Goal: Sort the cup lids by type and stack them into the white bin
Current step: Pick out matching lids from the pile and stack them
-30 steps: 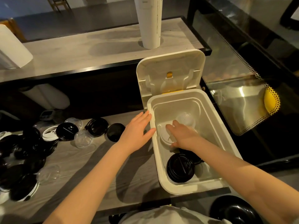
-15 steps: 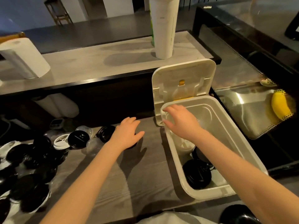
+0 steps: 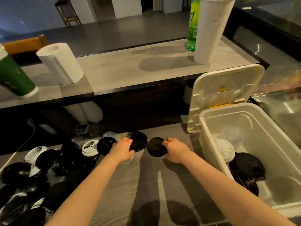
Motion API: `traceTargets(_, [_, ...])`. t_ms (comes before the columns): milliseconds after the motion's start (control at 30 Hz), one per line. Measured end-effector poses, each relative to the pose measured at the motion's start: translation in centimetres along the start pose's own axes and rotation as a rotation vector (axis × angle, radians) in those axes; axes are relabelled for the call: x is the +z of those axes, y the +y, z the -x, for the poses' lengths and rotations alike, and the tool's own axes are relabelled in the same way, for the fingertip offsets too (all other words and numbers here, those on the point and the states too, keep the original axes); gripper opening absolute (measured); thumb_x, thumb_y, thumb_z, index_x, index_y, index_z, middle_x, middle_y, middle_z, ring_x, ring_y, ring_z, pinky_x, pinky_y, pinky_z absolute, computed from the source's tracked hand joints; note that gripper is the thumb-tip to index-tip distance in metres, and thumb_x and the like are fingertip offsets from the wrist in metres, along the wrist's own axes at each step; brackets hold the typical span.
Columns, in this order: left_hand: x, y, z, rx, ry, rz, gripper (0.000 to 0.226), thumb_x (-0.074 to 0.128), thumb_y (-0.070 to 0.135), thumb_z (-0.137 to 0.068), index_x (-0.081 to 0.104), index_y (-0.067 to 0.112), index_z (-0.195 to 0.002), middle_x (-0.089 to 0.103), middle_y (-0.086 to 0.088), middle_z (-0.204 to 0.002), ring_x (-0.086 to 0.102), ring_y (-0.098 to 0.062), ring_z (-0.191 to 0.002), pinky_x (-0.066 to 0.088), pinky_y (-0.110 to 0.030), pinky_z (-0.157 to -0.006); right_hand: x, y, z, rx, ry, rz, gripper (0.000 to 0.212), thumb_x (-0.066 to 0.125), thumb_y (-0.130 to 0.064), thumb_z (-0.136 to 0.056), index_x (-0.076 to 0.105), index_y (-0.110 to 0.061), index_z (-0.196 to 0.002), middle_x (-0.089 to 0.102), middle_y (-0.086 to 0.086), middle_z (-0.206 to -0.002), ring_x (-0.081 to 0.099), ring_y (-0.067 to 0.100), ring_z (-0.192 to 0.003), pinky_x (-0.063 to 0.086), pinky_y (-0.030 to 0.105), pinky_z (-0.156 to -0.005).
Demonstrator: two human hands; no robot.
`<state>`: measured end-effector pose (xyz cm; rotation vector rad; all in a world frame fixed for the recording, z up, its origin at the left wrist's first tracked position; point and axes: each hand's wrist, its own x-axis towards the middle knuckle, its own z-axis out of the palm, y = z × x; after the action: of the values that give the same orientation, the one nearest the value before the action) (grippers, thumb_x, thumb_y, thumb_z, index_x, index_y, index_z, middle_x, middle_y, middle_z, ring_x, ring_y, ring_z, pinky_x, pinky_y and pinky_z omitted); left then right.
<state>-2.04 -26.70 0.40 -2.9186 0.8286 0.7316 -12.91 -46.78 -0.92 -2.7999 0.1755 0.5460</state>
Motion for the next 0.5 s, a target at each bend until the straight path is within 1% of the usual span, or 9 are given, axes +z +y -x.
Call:
traceTargets(67, [0.2, -0.7, -0.8, 0.040, -0.006, -0.033, 0.057, 0.054, 0.031, -0.090, 0.038, 0.012, -0.140, 0.034, -0.008, -0.146, 0.032, -0.026, -0.135, 0.034, -0.040, -0.108, 1.3, -0.3, -1.2, 0.035, -0.044, -0.017, 0.065, 0.056, -0.028, -0.090, 0.026, -0.014, -0.146, 0.031, 0.014, -0.145, 0.033, 0.033, -0.131, 0.036, 0.041, -0.105])
traceTargets(133, [0.3, -1.1, -1.7, 0.059, -0.017, -0.061, 0.061, 0.054, 0.031, -0.091, 0.030, 0.013, -0.144, 0.023, -0.008, -0.152, 0.023, -0.026, -0.140, 0.029, -0.041, -0.112, 2.2, -0.8, -2.3, 0.061, -0.049, -0.048, 0.083, 0.060, -0.032, -0.088, 0.009, -0.017, -0.151, 0.017, 0.013, -0.153, 0.025, 0.035, -0.138, 0.032, 0.042, -0.108])
traceTargets(200, [0.4, -1.0, -2.7, 0.062, -0.024, -0.072, 0.068, 0.055, 0.033, -0.091, 0.023, 0.014, -0.147, 0.013, -0.007, -0.156, 0.013, -0.026, -0.144, 0.024, -0.043, -0.114, 2.7, -1.4, -3.3, 0.066, -0.042, -0.088, 0.095, 0.066, -0.040, -0.084, 0.001, -0.021, -0.152, 0.010, 0.011, -0.156, 0.019, 0.036, -0.141, 0.029, 0.044, -0.110])
traceTargets(233, [0.5, -1.0, -3.2, 0.060, -0.033, -0.071, 0.072, 0.056, 0.033, -0.090, 0.018, 0.015, -0.149, 0.007, -0.006, -0.158, 0.007, -0.025, -0.145, 0.021, -0.044, -0.115, 2.8, -1.6, -3.9, 0.061, -0.048, -0.101, 0.097, 0.067, -0.041, -0.083, 0.000, -0.023, -0.152, 0.008, 0.009, -0.157, 0.017, 0.037, -0.142, 0.027, 0.044, -0.111])
traceTargets(300, [0.7, -0.7, -4.1, 0.059, -0.057, -0.075, 0.080, 0.058, 0.035, -0.089, 0.010, 0.018, -0.151, -0.002, -0.004, -0.159, -0.003, -0.024, -0.146, 0.015, -0.046, -0.117, 3.2, -1.9, -4.8, 0.035, -0.063, -0.107, 0.094, 0.066, -0.039, -0.085, 0.002, -0.024, -0.152, 0.006, 0.008, -0.158, 0.013, 0.036, -0.143, 0.023, 0.043, -0.114])
traceTargets(367, [0.9, -0.4, -4.8, 0.073, -0.076, -0.069, 0.083, 0.059, 0.037, -0.088, 0.007, 0.020, -0.151, -0.005, -0.003, -0.159, -0.006, -0.023, -0.146, 0.012, -0.047, -0.117, 3.7, -1.8, -5.2, 0.014, -0.052, -0.145, 0.091, 0.067, -0.034, -0.085, 0.007, -0.023, -0.152, 0.009, 0.008, -0.158, 0.016, 0.034, -0.143, 0.022, 0.041, -0.114])
traceTargets(433, [1.1, -0.1, -5.3, 0.091, -0.086, -0.070, 0.084, 0.059, 0.041, -0.087, 0.008, 0.021, -0.151, -0.005, -0.003, -0.159, -0.006, -0.023, -0.146, 0.011, -0.046, -0.117, 3.9, -1.4, -5.2, 0.012, -0.001, -0.237, 0.092, 0.072, -0.034, -0.080, 0.016, -0.021, -0.151, 0.018, 0.009, -0.154, 0.023, 0.031, -0.140, 0.026, 0.039, -0.113])
traceTargets(500, [1.5, 0.0, -5.7, 0.104, -0.087, -0.077, 0.085, 0.060, 0.044, -0.086, 0.010, 0.021, -0.150, -0.005, -0.002, -0.159, -0.007, -0.024, -0.146, 0.011, -0.046, -0.117, 3.5, -0.7, -4.9, 0.041, 0.099, -0.378, 0.091, 0.076, -0.035, -0.074, 0.025, -0.020, -0.147, 0.026, 0.006, -0.149, 0.030, 0.027, -0.136, 0.032, 0.036, -0.110])
